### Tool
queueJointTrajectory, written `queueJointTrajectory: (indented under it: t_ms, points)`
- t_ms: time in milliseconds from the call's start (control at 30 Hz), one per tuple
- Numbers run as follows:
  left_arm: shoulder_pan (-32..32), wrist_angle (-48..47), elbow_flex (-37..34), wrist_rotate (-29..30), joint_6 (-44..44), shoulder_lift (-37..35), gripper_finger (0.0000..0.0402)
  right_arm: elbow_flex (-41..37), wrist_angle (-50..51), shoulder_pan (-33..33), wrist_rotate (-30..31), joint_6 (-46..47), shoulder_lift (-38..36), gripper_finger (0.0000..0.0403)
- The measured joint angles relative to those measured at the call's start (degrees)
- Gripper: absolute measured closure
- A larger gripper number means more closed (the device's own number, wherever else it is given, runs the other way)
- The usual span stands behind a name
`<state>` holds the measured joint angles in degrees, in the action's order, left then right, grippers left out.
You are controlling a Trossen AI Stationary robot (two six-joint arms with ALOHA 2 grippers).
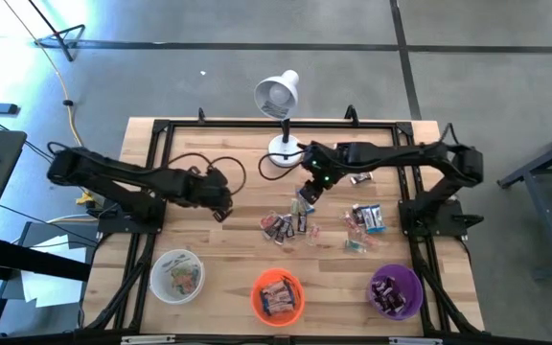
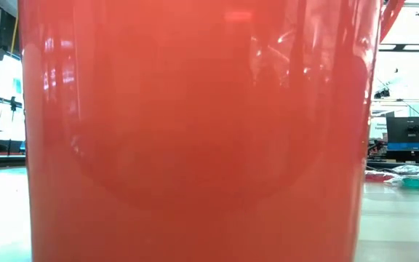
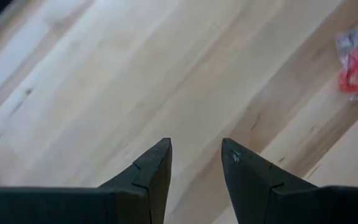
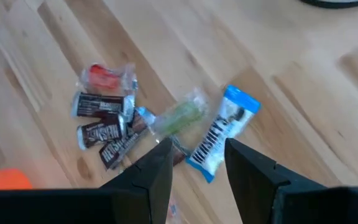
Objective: Organize candy in baskets
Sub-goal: Put the white chocolate bar into the orange bucket
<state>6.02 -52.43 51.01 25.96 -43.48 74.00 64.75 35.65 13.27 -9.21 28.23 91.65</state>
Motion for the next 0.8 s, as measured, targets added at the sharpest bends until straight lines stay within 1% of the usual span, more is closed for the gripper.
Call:
queueJointTrajectory:
  t_ms: [100,200,400,533,800]
  points:
    - [0.0,0.1,-1.2,1.9,-0.9,-3.8,0.0273,0.0,-1.5,1.0,-1.7,-1.4,2.6,0.0263]
    - [0.0,-0.1,-2.1,3.2,-0.9,-6.9,0.0273,0.0,-1.5,1.9,-2.2,-2.3,4.6,0.0263]
    - [-0.2,-1.7,-3.5,5.5,-0.5,-12.1,0.0273,0.0,-4.2,2.6,-4.8,-1.5,9.2,0.0263]
    - [-1.1,-3.9,-3.5,5.9,-0.2,-14.4,0.0273,0.0,-3.6,2.6,-4.9,-0.2,12.3,0.0263]
    - [-2.2,-4.5,-3.5,6.3,2.6,-18.0,0.0273,0.0,-4.0,2.6,-3.8,1.7,15.4,0.0263]
